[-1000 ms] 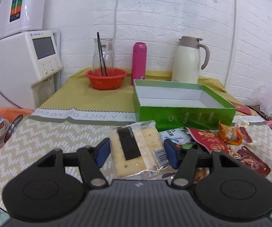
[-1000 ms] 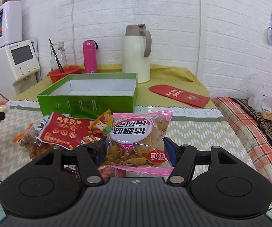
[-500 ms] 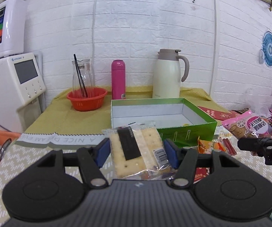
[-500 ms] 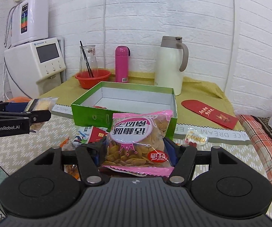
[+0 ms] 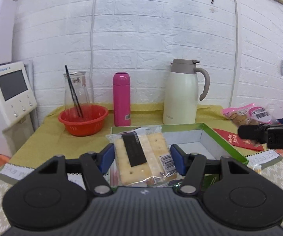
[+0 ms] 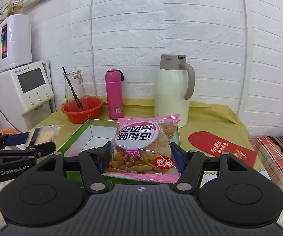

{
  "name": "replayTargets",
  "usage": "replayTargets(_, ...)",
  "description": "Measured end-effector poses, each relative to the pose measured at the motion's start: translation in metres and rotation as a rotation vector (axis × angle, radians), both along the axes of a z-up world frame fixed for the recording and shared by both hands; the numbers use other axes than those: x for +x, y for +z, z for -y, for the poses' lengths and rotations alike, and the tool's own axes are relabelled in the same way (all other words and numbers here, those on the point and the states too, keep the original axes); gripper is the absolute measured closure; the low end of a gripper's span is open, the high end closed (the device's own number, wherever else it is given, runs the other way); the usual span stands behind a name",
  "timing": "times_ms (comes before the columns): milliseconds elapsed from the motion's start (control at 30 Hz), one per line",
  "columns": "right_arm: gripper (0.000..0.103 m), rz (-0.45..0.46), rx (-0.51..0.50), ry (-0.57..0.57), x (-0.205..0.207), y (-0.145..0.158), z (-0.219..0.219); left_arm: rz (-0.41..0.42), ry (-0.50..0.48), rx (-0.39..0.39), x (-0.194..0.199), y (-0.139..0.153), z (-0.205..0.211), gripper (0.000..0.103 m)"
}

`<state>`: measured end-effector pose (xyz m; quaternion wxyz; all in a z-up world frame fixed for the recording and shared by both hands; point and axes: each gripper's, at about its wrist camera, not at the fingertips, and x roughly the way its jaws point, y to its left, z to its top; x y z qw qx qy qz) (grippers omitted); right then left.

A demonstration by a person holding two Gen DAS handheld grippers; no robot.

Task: Organize snacks
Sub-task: 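Lower the cracker pack and crisps bag into the green box and release, then move the left gripper back toward the remaining snack pile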

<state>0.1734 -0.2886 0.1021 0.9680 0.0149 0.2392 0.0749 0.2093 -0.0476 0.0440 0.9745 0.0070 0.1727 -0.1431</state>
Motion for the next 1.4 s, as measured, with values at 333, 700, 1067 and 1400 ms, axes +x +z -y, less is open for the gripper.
replayTargets(333,0.001,-0.102,0.028,0.0,0.053,-0.049,-0.007,-0.069,-0.015,0.051,0.069,-0.033,0.021,0.042)
replayTargets(700,0.0,-0.147,0.051,-0.006,0.07,-0.068,-0.005,-0.095,-0.006,0.066,0.081,-0.045,0.023,0.036)
replayTargets(1067,0.0,-0.038,0.067,0.043,0.037,-0.036,0.009,-0.077,0.002,0.09,0.059,-0.034,0.006,0.028)
replayTargets(1400,0.0,-0.042,0.192,0.077,-0.066,-0.03,0.066,-0.022,-0.044,0.05,-0.04,-0.037,-0.036,0.001)
